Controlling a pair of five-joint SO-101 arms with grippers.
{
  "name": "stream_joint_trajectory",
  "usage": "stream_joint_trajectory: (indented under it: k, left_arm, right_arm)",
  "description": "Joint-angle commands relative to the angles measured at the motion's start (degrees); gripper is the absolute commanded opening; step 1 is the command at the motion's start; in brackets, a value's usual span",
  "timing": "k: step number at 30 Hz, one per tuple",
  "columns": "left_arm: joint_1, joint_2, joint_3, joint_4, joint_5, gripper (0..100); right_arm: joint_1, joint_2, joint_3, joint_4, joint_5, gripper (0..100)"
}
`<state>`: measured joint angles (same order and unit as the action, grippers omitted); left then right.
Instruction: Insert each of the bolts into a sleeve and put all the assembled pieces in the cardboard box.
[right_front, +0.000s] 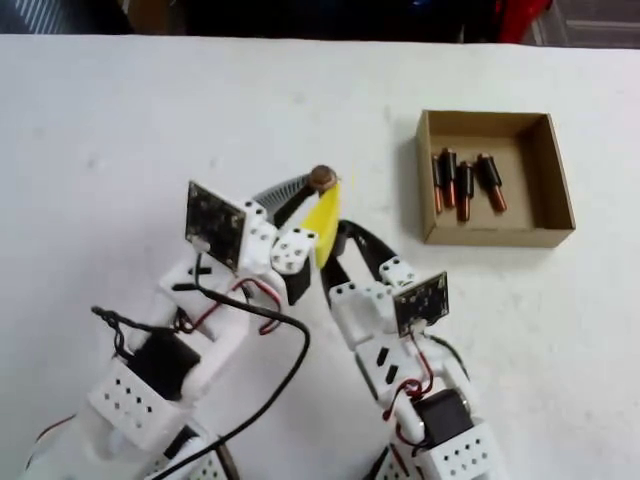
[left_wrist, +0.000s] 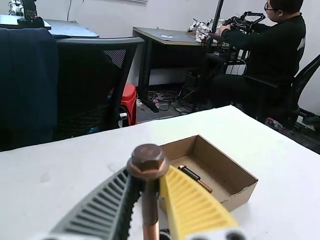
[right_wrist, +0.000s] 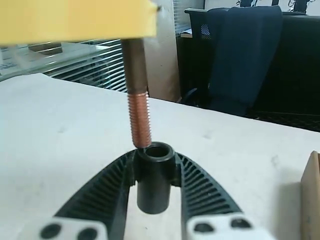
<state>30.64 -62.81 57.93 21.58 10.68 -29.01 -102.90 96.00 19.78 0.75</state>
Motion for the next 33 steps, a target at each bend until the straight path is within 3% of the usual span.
stream_joint_trajectory:
  k: [1,6,33]
  left_arm:
    - [0.9,-1.8,-4.4,-0.4,0.6,2]
    - [2.1,-1.8,-4.3,-0.4,0.4,2]
    - [2.2,-1.9,7.3,-7.6,0.5,2]
  right_arm:
    - [0.1,-0.6,0.8,-0.1,-0.4,1.8]
    - [0.1,-0.6,0.8,-0.4,5.2,1.8]
    - [-0.7,-0.6,0.6,-0.3,5.7,1.8]
